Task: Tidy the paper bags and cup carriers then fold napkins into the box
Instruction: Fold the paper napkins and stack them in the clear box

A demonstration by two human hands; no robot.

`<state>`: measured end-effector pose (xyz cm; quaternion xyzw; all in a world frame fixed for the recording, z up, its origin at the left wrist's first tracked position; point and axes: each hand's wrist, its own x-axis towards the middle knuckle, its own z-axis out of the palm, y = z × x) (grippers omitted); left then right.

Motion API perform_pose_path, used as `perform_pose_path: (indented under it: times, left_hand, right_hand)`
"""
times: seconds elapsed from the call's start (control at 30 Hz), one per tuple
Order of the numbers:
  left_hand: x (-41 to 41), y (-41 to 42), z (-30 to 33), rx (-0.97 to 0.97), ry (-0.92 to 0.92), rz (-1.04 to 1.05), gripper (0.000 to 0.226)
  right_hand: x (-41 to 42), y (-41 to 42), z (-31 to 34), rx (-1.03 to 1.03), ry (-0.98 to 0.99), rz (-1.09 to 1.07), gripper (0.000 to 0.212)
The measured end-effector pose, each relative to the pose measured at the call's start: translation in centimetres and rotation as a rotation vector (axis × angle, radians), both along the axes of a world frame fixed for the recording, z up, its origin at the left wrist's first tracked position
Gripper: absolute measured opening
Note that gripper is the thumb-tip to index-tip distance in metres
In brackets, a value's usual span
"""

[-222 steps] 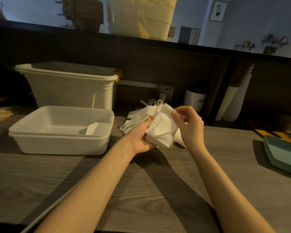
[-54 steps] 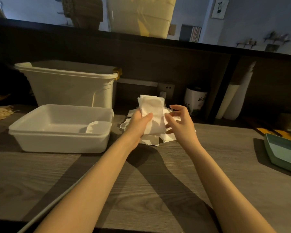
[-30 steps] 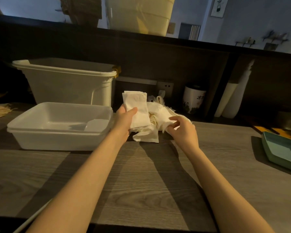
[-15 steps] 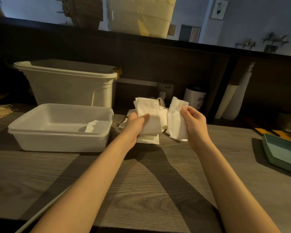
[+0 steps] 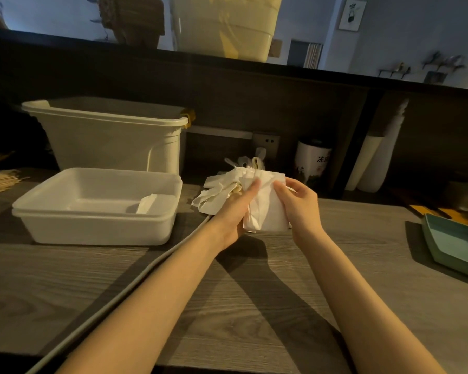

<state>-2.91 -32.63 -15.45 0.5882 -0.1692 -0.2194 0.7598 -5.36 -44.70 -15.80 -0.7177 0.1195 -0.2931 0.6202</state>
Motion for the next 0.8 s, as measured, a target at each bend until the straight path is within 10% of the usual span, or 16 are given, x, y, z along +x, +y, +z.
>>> perform_pose_path:
  times: [0.43, 0.8]
  left_hand:
    - [0.1, 0.9, 0.5, 0.326, -0.271, -0.154, 0.051]
    - [0.7, 1.4, 0.6, 0.247, -0.120, -0.116, 0.040]
  right_hand:
    - [-0.5, -1.7, 0.7, -0.146, -0.074, 0.027, 0.041]
    - [-0.1, -2.3, 0.9, -0.184, -0.114, -0.043, 0.022]
